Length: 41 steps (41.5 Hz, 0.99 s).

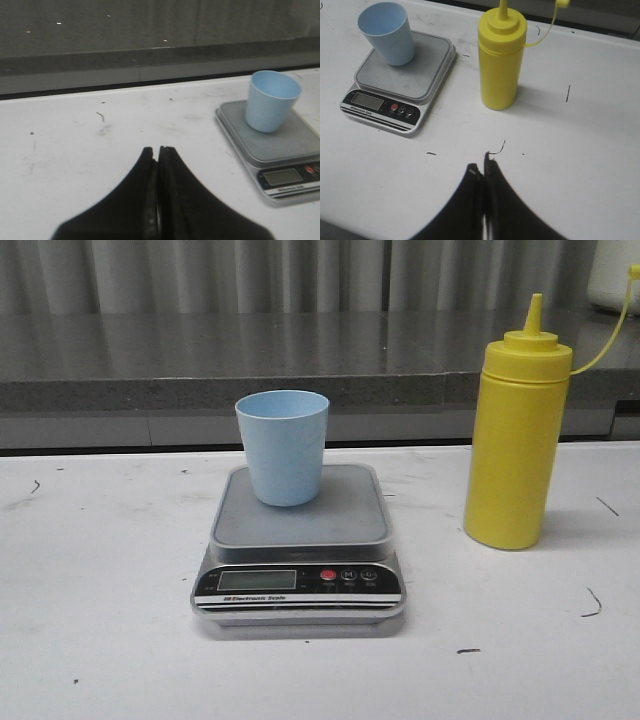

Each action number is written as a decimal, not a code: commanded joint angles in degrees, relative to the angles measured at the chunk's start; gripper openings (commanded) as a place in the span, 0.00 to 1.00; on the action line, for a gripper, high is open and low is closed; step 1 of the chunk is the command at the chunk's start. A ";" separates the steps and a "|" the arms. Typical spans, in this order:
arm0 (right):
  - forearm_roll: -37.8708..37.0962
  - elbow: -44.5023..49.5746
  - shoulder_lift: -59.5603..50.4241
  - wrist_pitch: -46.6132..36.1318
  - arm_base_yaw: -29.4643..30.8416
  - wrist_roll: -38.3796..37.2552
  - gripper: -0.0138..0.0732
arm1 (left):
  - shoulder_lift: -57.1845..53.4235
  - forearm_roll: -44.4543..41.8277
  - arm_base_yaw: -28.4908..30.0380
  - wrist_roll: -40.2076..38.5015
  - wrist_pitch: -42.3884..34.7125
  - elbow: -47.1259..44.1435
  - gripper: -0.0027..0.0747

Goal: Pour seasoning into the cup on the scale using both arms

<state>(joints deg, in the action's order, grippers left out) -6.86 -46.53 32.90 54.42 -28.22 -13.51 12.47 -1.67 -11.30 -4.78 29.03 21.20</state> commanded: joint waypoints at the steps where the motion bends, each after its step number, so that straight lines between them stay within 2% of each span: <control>1: -0.71 -1.82 0.08 -3.59 0.02 0.59 0.08 | -5.24 0.84 4.04 -0.50 -10.45 -5.39 0.01; 8: -0.71 -1.82 0.08 -3.59 0.02 0.59 0.08 | -11.68 1.67 8.68 -0.50 -19.94 -14.99 0.01; 19: -0.71 -1.82 0.08 -3.58 0.02 0.59 0.08 | -13.84 4.22 7.99 -0.50 -31.01 -22.95 0.01; 41: -0.71 -1.82 0.08 -3.58 0.02 0.59 0.08 | -13.84 0.55 6.28 -0.17 -30.45 -22.82 0.01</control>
<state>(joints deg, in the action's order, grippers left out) -6.76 -46.53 32.77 54.56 -28.22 -13.51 -0.27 -0.97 -4.61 -4.78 3.59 -0.24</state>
